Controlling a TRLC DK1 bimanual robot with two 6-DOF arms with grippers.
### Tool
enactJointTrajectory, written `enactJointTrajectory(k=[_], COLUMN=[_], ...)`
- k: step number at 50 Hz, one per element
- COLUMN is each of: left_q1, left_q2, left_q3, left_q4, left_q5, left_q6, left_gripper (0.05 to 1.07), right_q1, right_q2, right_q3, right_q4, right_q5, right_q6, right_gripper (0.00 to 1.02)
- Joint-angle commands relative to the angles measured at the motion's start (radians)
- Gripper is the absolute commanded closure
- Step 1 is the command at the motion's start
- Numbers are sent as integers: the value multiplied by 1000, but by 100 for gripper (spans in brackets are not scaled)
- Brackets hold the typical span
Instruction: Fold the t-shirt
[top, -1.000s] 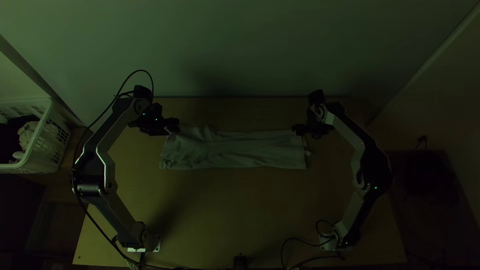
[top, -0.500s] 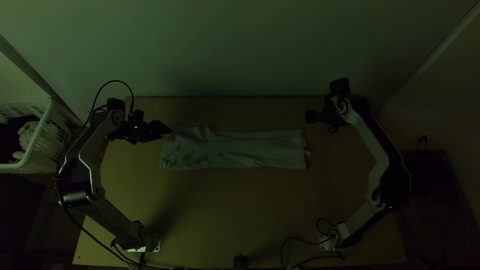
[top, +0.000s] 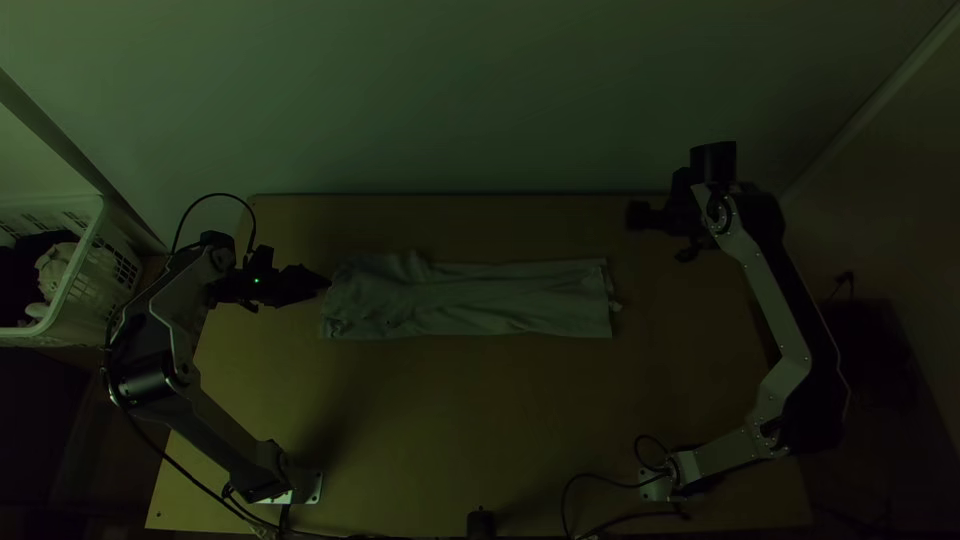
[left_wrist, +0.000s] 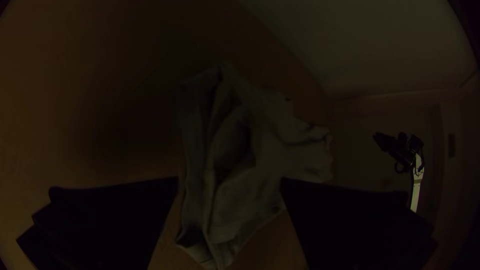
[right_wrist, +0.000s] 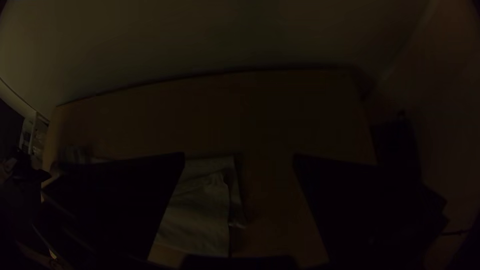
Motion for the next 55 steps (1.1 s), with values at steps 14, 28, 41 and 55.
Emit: enactJointTrajectory(k=[14, 28, 41, 55], left_q1=[46, -2, -108, -244], left_q2=[100, 98, 98, 80], left_q3=[-70, -75, -78, -106], left_q4=[-8, -9, 34, 149], left_q5=[46, 62, 57, -24], left_q6=[128, 111, 25, -159], left_gripper=[10, 10, 10, 10], right_q1=[9, 35, 56, 93], right_q2=[-97, -128, -162, -194], right_q3=[-19, -28, -28, -37], right_q4=[-6, -13, -13, -13], right_q5=[-6, -6, -6, -6], right_q6=[23, 55, 66, 86], right_gripper=[3, 3, 3, 3])
